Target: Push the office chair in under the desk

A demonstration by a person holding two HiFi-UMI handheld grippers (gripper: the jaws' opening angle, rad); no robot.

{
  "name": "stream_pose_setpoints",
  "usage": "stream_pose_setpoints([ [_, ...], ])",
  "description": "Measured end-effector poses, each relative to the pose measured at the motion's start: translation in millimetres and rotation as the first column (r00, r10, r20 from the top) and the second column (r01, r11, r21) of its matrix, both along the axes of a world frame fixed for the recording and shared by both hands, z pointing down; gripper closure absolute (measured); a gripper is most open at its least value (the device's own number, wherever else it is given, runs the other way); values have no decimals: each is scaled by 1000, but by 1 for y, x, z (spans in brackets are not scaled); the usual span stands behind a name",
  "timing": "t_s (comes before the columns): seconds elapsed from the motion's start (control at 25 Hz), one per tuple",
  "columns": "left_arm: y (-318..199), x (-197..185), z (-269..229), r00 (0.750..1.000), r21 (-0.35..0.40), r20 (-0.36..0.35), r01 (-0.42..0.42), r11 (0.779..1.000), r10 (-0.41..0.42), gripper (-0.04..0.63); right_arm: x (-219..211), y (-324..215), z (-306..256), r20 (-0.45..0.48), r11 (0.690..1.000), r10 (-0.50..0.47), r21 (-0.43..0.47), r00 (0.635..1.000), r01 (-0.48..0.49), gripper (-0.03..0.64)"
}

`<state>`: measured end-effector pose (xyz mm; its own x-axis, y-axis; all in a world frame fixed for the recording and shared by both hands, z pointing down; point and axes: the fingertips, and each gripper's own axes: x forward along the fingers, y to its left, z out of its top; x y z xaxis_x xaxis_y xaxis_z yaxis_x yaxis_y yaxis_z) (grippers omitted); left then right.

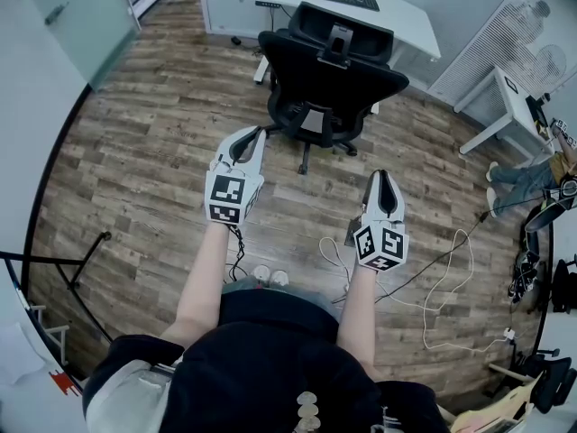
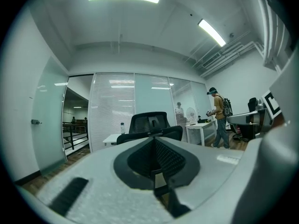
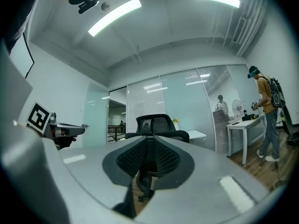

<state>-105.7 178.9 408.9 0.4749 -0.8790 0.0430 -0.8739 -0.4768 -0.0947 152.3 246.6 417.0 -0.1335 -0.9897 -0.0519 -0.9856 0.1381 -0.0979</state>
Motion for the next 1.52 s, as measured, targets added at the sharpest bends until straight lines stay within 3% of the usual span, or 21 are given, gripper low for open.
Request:
stream_pose_setpoints([
  [0.24,2,0,2,1000,-6,0,0,1000,0,575,0,1,-1,4,1000,-6,2,1000,6,568],
  [0.64,7,9,9,1000,-27,-22,-19,999,18,451,5,3,2,31,1000,-26,0,999,26,463],
  [1.52,0,17,32,998,-42,-11,55,998,-55,442,27,-29,22,49,996,-87,-18,995,88,448],
])
